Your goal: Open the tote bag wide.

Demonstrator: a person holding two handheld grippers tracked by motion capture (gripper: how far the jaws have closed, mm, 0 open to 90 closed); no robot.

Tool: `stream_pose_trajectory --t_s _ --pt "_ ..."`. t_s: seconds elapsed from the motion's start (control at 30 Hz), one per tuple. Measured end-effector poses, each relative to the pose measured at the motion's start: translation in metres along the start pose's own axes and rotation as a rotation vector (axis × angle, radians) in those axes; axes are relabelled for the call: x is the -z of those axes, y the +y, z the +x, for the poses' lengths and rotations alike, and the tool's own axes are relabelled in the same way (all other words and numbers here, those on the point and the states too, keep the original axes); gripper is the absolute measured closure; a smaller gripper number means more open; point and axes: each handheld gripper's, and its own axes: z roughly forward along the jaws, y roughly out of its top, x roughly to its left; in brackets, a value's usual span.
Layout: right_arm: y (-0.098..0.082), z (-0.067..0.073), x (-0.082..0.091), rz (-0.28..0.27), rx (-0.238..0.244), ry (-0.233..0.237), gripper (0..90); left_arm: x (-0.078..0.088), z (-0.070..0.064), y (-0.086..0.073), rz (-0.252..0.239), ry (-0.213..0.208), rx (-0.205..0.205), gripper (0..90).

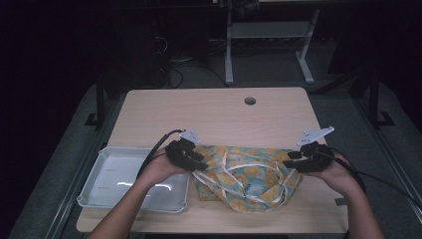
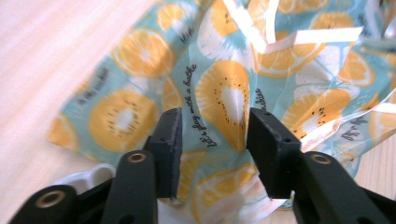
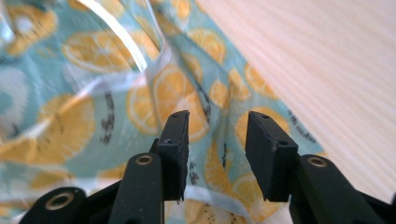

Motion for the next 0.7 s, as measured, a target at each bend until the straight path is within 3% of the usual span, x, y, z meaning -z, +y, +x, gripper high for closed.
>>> stream_pose_trajectory --t_s 0.13,0.3,0.47,0.7 --pt "0.008 0.005 0.014 -0.052 0.013 0.008 58.1 0.015 -0.003 0.005 -0.055 0.016 -0.005 50.9" --pt "0.015 0.018 0.021 -0.085 0.041 0.058 58.4 0.025 -0.016 0.011 -0.085 0.001 -0.054 50.5" --pt "0.017 0.032 0.022 -0.072 0.074 0.082 57.3 0.024 -0.037 0.015 -0.084 -0.031 -0.105 47.9" --pt "0.017 0.046 0.023 -0.076 0.091 0.121 56.0 0.009 -0.055 0.021 -0.066 -0.057 -0.145 45.8"
